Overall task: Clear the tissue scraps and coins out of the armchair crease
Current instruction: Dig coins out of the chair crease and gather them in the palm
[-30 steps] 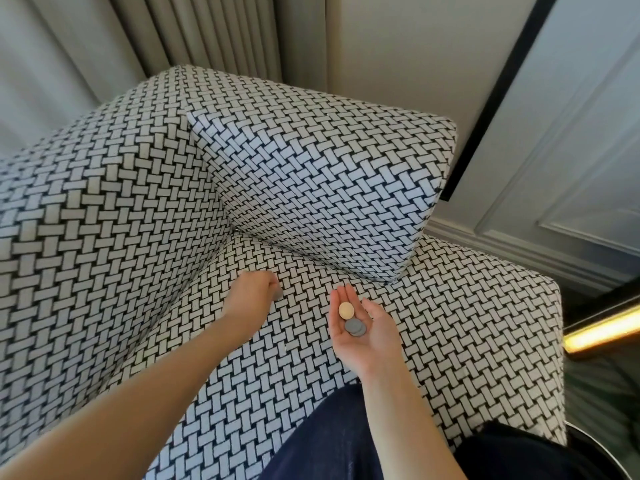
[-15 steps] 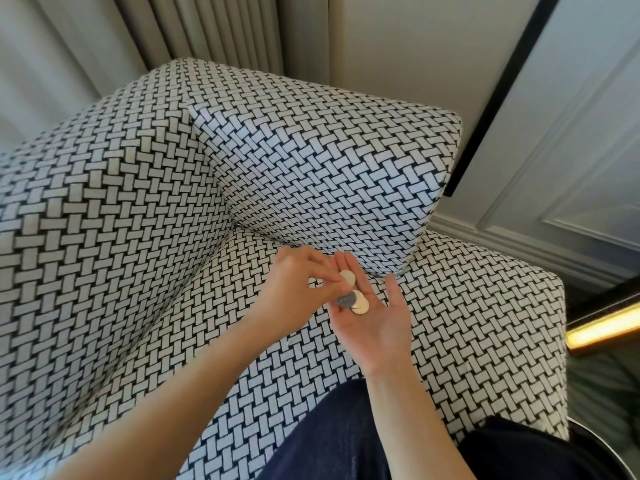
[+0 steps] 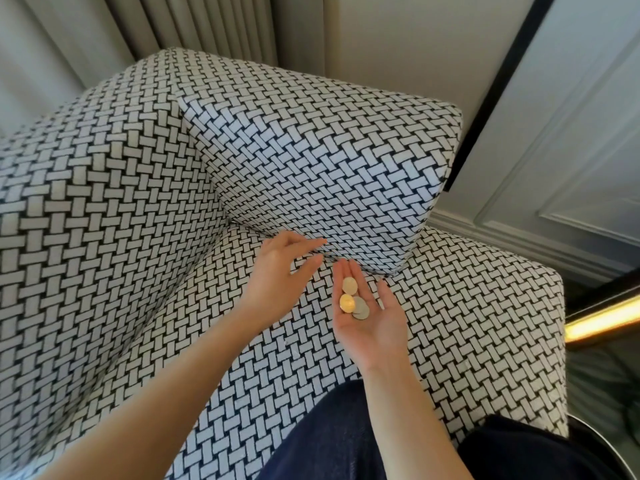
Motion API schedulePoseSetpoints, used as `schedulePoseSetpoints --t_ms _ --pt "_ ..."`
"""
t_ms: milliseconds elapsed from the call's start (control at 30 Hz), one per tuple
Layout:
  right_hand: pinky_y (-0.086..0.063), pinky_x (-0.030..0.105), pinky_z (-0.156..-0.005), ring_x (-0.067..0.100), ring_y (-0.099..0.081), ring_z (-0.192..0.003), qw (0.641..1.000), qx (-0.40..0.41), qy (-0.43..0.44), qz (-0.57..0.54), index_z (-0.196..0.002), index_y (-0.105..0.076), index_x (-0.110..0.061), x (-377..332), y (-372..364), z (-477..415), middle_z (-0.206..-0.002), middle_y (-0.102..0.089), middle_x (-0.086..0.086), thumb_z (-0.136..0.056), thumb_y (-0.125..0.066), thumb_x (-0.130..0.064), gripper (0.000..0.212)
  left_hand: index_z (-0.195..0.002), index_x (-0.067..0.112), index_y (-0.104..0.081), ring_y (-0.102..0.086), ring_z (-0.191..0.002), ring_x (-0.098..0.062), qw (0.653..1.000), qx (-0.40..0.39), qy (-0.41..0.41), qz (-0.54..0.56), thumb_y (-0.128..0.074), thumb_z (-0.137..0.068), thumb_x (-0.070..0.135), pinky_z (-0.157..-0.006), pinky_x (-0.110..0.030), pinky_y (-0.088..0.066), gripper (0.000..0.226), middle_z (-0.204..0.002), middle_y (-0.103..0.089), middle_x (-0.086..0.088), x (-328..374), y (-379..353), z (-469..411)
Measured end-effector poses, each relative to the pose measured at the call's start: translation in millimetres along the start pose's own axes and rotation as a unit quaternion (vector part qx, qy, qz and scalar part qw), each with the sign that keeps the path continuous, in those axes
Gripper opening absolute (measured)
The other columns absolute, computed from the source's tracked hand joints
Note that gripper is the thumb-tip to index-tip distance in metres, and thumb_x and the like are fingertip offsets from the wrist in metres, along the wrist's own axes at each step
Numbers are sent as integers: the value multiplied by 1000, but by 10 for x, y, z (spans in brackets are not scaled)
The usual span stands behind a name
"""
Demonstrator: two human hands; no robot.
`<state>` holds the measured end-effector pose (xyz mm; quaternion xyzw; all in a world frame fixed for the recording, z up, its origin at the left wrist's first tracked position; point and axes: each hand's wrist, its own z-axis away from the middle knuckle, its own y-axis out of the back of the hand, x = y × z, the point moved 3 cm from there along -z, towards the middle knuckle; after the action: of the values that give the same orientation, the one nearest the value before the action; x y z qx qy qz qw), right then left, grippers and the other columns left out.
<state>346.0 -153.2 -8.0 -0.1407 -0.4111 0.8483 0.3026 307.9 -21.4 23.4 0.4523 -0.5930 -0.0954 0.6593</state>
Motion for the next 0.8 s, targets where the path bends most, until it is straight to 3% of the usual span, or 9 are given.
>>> schedulePoseSetpoints --t_ms 100,200,300,600,700,800 --pt "-53 32 -89 27 -67 -102 998 45 48 -22 -115 -63 0 -37 97 -66 -106 -70 17 -101 -37 -24 38 -136 21 -49 -35 -133 -17 985 -136 80 -73 -42 -99 34 -108 -29 -26 40 -142 -44 0 -386 -289 -147" --pt "-54 31 -85 24 -68 -99 995 71 64 -14 -111 -65 -2 -50 148 -100 -102 -72 14 -101 -36 -21 36 -147 22 -30 -16 -144 -24 943 -236 66 -227 -35 -98 44 -117 -44 -14 54 -156 -22 -1 -621 -592 -273" --pt "-55 30 -84 23 -68 -98 995 70 66 -4 -107 -65 -3 -52 130 -105 -101 -73 14 -100 -36 -21 36 -149 22 -22 -12 -145 -24 923 -248 23 -294 -31 -97 49 -118 -47 -9 59 -157 -18 -3 -622 -758 -455" --pt "-52 27 -78 23 -69 -93 995 77 58 -1 -101 -67 -2 -21 79 -108 -96 -73 14 -100 -38 -18 34 -147 23 -29 -18 -141 -27 905 -260 6 -338 -22 -94 60 -118 -43 -11 65 -152 -25 -7 -571 -895 -606" --pt "-52 27 -79 23 -69 -93 995 78 58 -2 -100 -68 -1 -13 64 -102 -95 -73 14 -99 -38 -18 34 -146 20 -29 -20 -141 -27 891 -262 -5 -371 -21 -96 55 -118 -42 -12 62 -150 -27 -8 -506 -914 -596" --pt "-51 27 -80 22 -68 -94 995 83 58 0 -100 -67 -1 0 66 -116 -94 -74 14 -99 -38 -18 34 -144 10 -29 -24 -139 -29 874 -255 -32 -412 -26 -99 37 -118 -40 -15 54 -148 -30 -13 -410 -950 -550"
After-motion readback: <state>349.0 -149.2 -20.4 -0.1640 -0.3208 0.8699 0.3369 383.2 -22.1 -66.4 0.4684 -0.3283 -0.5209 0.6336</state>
